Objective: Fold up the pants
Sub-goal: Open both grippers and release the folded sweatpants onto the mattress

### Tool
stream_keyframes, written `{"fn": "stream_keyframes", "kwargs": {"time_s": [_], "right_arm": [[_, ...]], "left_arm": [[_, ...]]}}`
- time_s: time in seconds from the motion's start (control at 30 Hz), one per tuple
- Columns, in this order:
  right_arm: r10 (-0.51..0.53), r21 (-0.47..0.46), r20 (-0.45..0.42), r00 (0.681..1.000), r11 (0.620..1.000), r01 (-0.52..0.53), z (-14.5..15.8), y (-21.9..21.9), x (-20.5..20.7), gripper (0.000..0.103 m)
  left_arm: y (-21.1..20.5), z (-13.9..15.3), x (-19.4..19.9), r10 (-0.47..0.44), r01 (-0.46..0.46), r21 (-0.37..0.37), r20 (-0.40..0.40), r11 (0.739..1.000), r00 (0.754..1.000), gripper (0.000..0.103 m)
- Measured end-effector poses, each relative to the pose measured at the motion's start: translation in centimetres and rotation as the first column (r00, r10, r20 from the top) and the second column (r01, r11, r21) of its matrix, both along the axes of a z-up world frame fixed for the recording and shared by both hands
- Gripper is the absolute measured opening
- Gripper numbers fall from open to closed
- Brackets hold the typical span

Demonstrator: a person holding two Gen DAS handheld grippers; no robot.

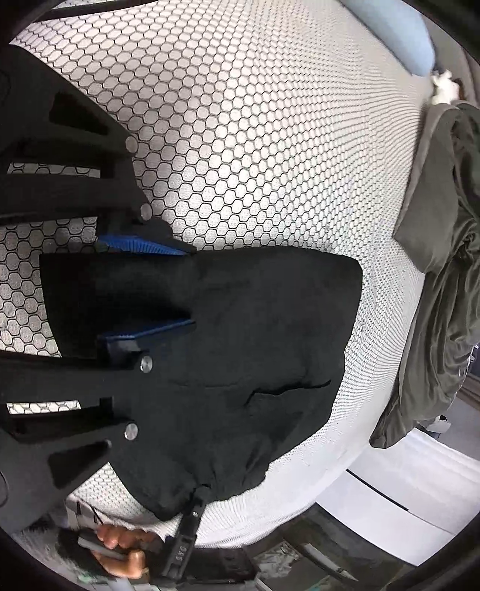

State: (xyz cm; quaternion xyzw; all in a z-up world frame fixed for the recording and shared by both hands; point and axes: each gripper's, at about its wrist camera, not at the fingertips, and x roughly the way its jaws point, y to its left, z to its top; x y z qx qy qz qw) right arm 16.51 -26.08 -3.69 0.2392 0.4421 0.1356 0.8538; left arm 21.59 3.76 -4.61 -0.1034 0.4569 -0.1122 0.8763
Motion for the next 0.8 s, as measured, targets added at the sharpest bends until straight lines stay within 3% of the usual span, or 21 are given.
{"fn": "stream_keyframes", "kwargs": {"time_s": [0.13,0.3,0.37,0.43,0.47,0.53,0.63,0.77,0.8], "right_arm": [[0.023,-0.111,0.043,0.999,0.994,-0.019,0.6,1.4,0.0,0.034],[0.005,-0.128,0.046,0.999,0.992,0.001,0.0,1.5,0.5,0.035],[0.016,-0.158,0.048,0.999,0.987,-0.008,0.4,1.9,0.2,0.041],[0.019,-0.199,0.073,0.997,0.98,-0.004,1.1,2.2,-0.3,0.054],[0.016,-0.219,0.09,0.996,0.976,0.004,1.6,2.3,-0.6,0.059],[0.019,-0.238,0.132,0.991,0.971,0.013,2.6,2.6,-1.3,0.083],[0.035,-0.282,0.223,0.974,0.959,0.03,4.6,3.4,-3.2,0.1],[0.089,-0.323,0.348,0.933,0.946,0.031,6.8,5.2,-6.1,0.103],[0.094,-0.327,0.366,0.926,0.945,0.033,7.0,5.5,-6.7,0.103]], "left_arm": [[-0.9,0.7,-1.3,-0.01,0.009,0.059,0.025,0.998,1.0,0.029],[-1.1,0.7,-0.1,-0.003,0.001,0.053,0.027,0.999,1.0,0.029],[-1.3,1.3,-1.2,0.0,-0.004,0.075,0.043,0.997,0.999,0.029],[-1.5,1.9,-1.4,-0.004,-0.003,0.108,0.065,0.994,0.998,0.029],[-1.5,2.3,-1.8,-0.004,-0.005,0.116,0.078,0.993,0.997,0.033],[-1.5,3.3,-3.3,0.004,-0.018,0.126,0.116,0.992,0.993,0.043],[-1.6,4.7,-5.3,0.018,-0.053,0.165,0.204,0.985,0.979,0.08],[-2.1,6.3,-7.9,0.02,-0.093,0.214,0.319,0.972,0.948,0.103],[-2.1,6.8,-8.5,0.022,-0.099,0.215,0.335,0.972,0.942,0.103]]}}
